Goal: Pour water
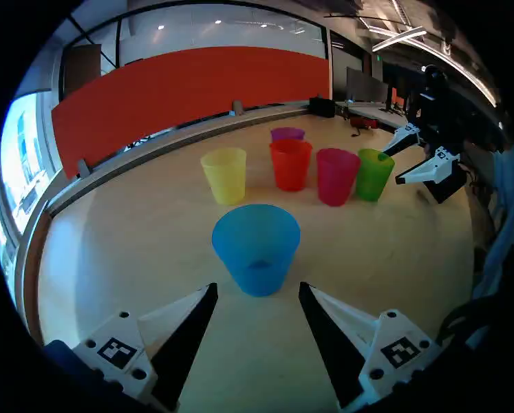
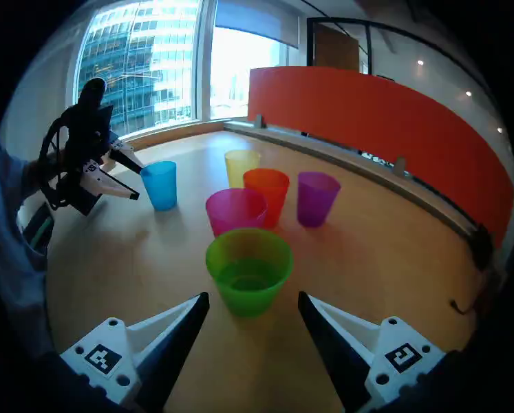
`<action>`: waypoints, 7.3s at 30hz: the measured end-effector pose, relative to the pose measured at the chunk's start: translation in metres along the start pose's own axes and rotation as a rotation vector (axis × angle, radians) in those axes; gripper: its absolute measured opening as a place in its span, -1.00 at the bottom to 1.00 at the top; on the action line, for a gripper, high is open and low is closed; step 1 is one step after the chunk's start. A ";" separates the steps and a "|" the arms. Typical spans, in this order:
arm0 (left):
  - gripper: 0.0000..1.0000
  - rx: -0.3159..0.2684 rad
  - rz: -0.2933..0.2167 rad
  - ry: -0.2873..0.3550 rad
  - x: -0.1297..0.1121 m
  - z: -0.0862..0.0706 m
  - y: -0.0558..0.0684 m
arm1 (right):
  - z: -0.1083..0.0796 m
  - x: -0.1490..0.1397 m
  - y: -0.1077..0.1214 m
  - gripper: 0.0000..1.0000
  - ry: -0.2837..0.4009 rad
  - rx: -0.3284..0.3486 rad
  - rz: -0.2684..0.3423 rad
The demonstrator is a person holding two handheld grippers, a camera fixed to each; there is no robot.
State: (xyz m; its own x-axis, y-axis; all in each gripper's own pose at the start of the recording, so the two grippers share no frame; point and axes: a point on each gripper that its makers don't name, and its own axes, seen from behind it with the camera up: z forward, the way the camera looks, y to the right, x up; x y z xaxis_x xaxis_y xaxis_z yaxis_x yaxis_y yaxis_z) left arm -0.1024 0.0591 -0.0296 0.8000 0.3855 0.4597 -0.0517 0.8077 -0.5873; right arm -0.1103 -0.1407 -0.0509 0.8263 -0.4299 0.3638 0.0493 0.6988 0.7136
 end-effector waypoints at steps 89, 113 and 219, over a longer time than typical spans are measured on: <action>0.74 0.699 -0.167 0.635 0.102 -0.125 -0.073 | -0.179 0.109 0.101 1.00 0.647 -0.855 0.230; 0.74 0.668 -0.230 0.650 0.074 -0.080 -0.072 | -0.190 0.118 0.098 1.00 0.628 -0.887 0.212; 0.88 0.633 -0.267 0.586 0.060 -0.061 -0.078 | -0.092 0.028 0.131 1.00 0.558 -0.771 0.275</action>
State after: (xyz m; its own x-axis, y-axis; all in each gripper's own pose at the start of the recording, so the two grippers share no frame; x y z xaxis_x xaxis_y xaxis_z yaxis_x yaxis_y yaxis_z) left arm -0.0146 -0.0076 0.0030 0.9999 0.0012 0.0133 -0.0018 0.9989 0.0463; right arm -0.0288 -0.0087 -0.0025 0.9998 -0.0047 -0.0175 0.0045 0.9999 -0.0105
